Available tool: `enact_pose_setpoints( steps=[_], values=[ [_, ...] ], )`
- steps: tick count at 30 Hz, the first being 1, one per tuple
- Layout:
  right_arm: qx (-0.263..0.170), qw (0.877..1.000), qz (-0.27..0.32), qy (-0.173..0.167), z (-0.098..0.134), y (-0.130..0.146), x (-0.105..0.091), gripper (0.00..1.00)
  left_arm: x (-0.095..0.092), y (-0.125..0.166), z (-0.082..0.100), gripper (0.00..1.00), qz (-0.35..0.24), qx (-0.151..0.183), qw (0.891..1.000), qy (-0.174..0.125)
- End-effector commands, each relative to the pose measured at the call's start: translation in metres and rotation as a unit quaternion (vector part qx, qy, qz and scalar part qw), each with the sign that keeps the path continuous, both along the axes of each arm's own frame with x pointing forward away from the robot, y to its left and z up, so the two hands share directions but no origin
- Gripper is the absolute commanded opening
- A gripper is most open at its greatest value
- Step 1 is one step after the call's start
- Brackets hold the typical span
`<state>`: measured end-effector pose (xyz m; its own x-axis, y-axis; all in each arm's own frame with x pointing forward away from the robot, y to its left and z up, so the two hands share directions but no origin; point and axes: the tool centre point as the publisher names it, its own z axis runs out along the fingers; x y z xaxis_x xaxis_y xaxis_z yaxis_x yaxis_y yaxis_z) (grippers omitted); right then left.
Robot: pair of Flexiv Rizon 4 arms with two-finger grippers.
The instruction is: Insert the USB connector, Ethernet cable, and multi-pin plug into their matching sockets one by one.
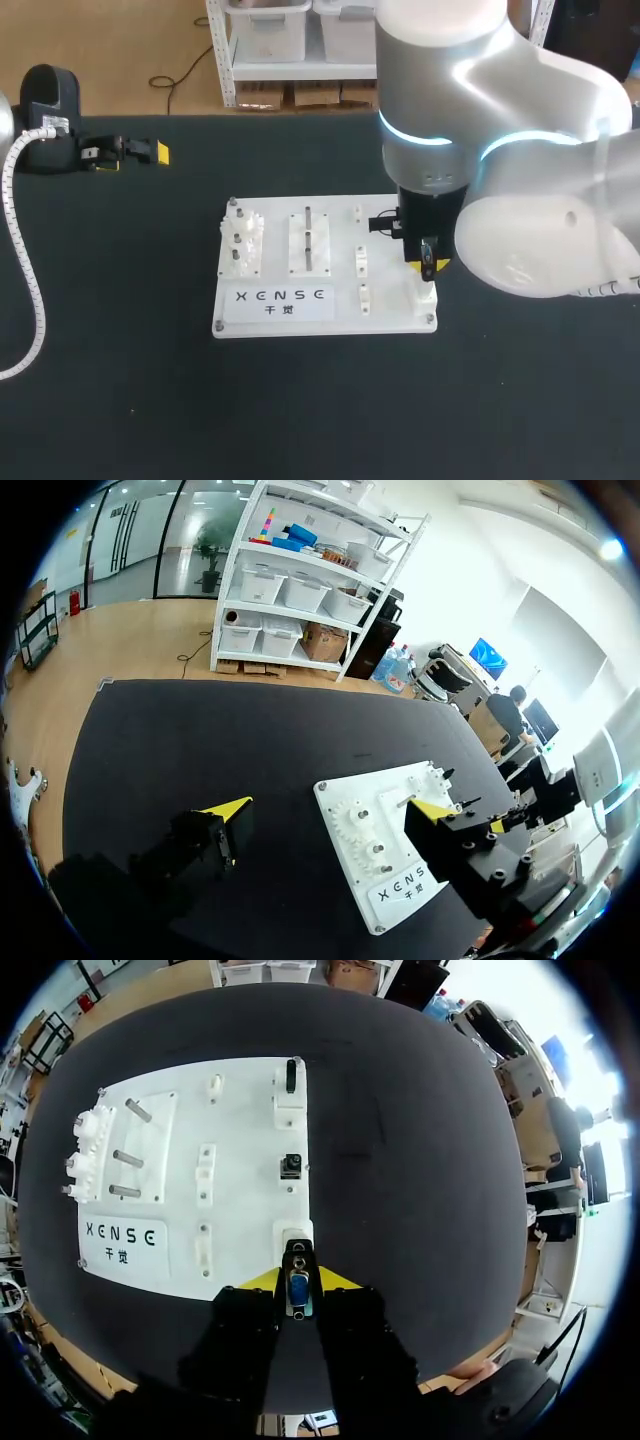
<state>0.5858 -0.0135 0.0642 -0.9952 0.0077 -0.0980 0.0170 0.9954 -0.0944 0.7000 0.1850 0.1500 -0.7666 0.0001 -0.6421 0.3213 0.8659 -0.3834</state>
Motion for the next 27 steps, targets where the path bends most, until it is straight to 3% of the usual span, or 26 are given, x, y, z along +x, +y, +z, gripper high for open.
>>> enact_pose_setpoints(
  steps=[1,27],
  values=[
    [0.004,1.000,0.000,0.000,-0.0076,-0.0030,-0.0017,0.00,0.0000,0.0000,0.0000,1.00,0.000,0.000,1.000,0.000],
    [0.014,1.000,-0.003,-0.015,0.0014,0.0001,0.0035,0.00,0.0000,0.0000,0.0000,1.00,0.000,0.000,1.000,0.000]
  ],
)
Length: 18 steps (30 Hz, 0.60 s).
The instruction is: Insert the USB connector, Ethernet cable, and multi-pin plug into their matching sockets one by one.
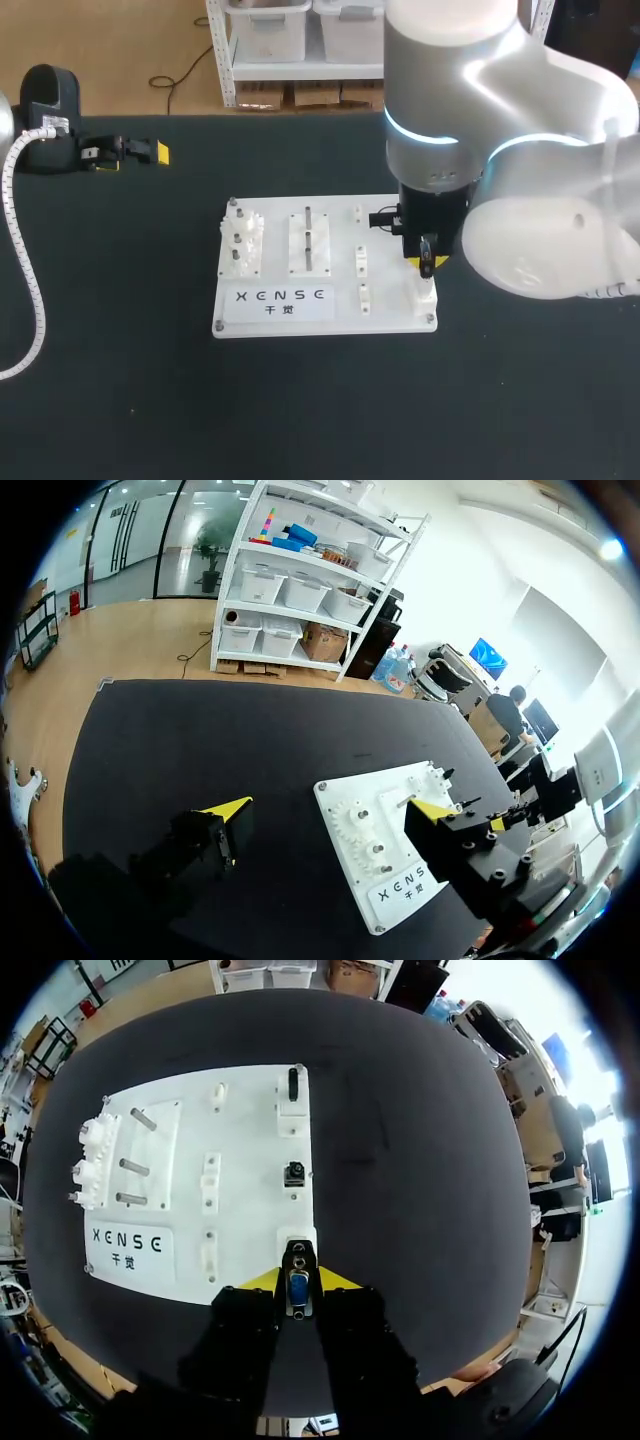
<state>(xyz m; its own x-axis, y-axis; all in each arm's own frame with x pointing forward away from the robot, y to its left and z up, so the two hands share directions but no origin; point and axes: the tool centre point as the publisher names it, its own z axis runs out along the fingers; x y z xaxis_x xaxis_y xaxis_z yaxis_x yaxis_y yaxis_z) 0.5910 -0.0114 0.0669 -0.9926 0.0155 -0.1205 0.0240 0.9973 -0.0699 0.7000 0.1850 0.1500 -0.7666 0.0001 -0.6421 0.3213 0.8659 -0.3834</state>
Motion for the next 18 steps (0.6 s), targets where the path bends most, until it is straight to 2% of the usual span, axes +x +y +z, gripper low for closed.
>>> enact_pose_setpoints(
  steps=[1,18],
  values=[
    [0.002,1.000,0.000,-0.004,-0.0013,-0.0020,-0.0017,0.00,0.0000,0.0000,0.0000,1.00,0.000,0.000,1.000,0.000],
    [-0.003,1.000,-0.002,0.002,-0.0068,-0.0043,-0.0032,0.00,0.0000,0.0000,0.0000,1.00,0.000,0.000,1.000,0.000]
  ],
)
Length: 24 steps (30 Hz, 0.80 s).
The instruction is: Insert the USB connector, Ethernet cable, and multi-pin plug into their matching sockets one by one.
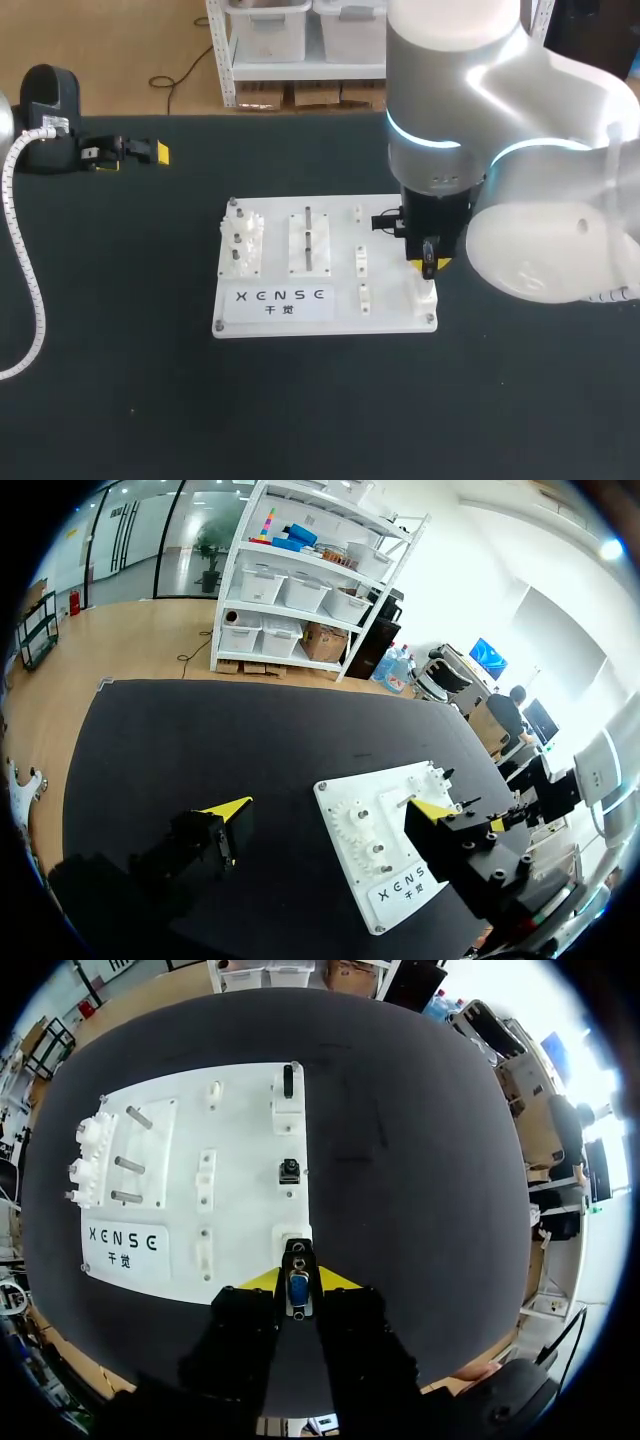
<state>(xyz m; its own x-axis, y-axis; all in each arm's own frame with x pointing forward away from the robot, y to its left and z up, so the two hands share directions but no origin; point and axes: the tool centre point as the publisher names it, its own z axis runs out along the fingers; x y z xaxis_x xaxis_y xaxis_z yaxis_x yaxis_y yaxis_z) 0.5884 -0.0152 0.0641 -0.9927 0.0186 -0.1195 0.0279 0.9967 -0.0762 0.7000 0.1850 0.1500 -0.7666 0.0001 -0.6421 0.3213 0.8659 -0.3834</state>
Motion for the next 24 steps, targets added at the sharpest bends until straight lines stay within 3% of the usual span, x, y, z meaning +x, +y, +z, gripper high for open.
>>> enact_pose_setpoints(
  steps=[1,24],
  values=[
    [0.000,1.000,0.000,0.002,-0.0044,-0.0004,-0.0006,0.00,0.0000,0.0000,0.0000,1.00,0.000,0.000,1.000,0.000],
    [0.010,1.000,-0.005,0.014,-0.0048,0.0076,-0.0046,0.00,0.0000,0.0000,0.0000,1.00,0.000,0.000,1.000,0.000]
  ],
)
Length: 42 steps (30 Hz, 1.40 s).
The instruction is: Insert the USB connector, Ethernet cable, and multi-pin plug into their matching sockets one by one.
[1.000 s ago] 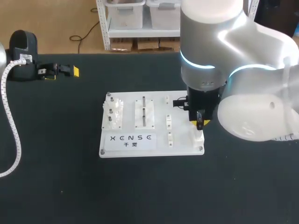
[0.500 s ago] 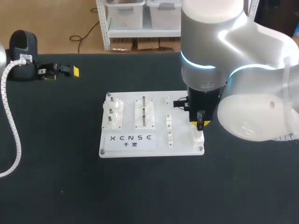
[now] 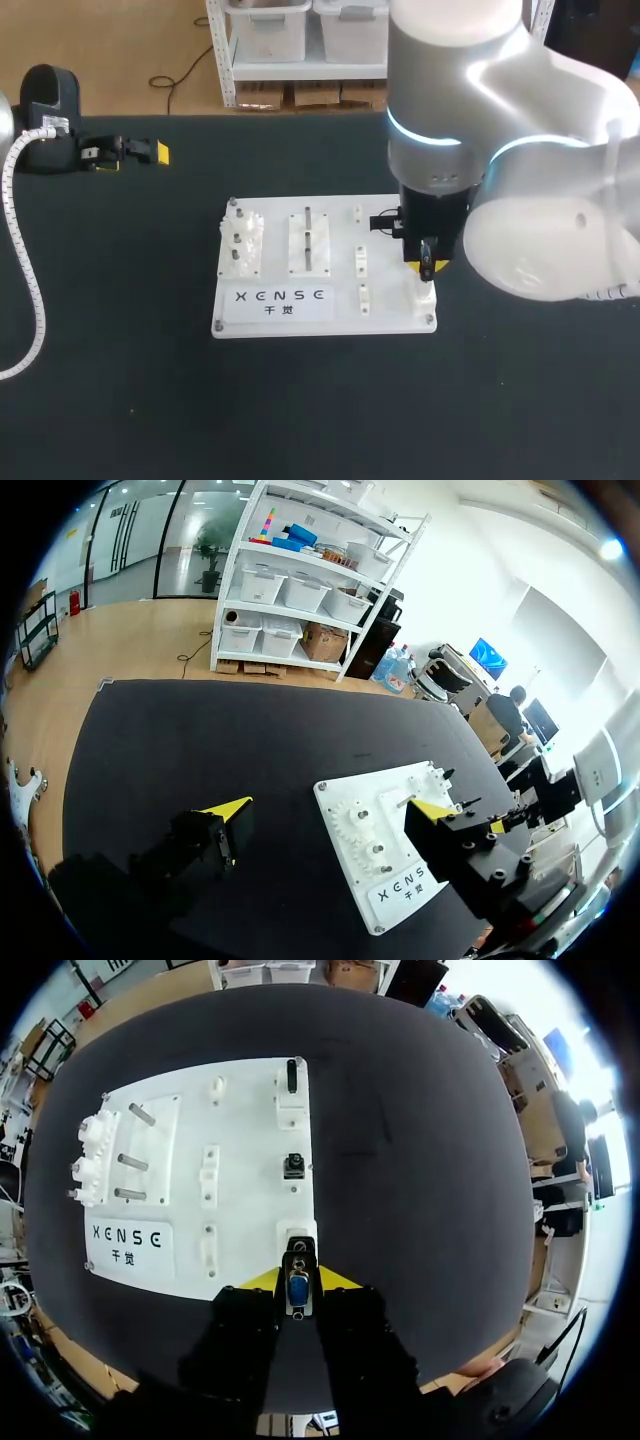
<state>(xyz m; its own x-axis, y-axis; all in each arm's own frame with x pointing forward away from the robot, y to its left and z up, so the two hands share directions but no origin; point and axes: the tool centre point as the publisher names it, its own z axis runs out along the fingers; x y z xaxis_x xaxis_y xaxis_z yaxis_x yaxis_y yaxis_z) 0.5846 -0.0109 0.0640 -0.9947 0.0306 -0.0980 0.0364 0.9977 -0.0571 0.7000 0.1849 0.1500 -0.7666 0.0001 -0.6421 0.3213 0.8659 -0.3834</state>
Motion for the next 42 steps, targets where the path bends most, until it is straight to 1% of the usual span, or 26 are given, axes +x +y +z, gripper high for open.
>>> enact_pose_setpoints(
  steps=[1,9,28,42],
  values=[
    [0.000,1.000,0.000,0.003,-0.0047,0.0034,-0.0009,0.00,0.0000,0.0000,0.0000,1.00,0.000,0.000,1.000,0.000],
    [0.005,1.000,-0.009,0.009,-0.0042,0.0036,-0.0014,0.00,0.0000,0.0000,0.0000,1.00,0.000,0.000,1.000,0.000],
    [0.012,1.000,-0.004,0.005,0.0029,0.0040,0.0015,0.00,0.0000,0.0000,0.0000,1.00,0.000,0.000,1.000,0.000],
    [0.008,1.000,-0.005,0.006,0.0005,0.0013,-0.0003,0.00,0.0000,0.0000,0.0000,1.00,0.000,0.000,1.000,0.000]
  ],
)
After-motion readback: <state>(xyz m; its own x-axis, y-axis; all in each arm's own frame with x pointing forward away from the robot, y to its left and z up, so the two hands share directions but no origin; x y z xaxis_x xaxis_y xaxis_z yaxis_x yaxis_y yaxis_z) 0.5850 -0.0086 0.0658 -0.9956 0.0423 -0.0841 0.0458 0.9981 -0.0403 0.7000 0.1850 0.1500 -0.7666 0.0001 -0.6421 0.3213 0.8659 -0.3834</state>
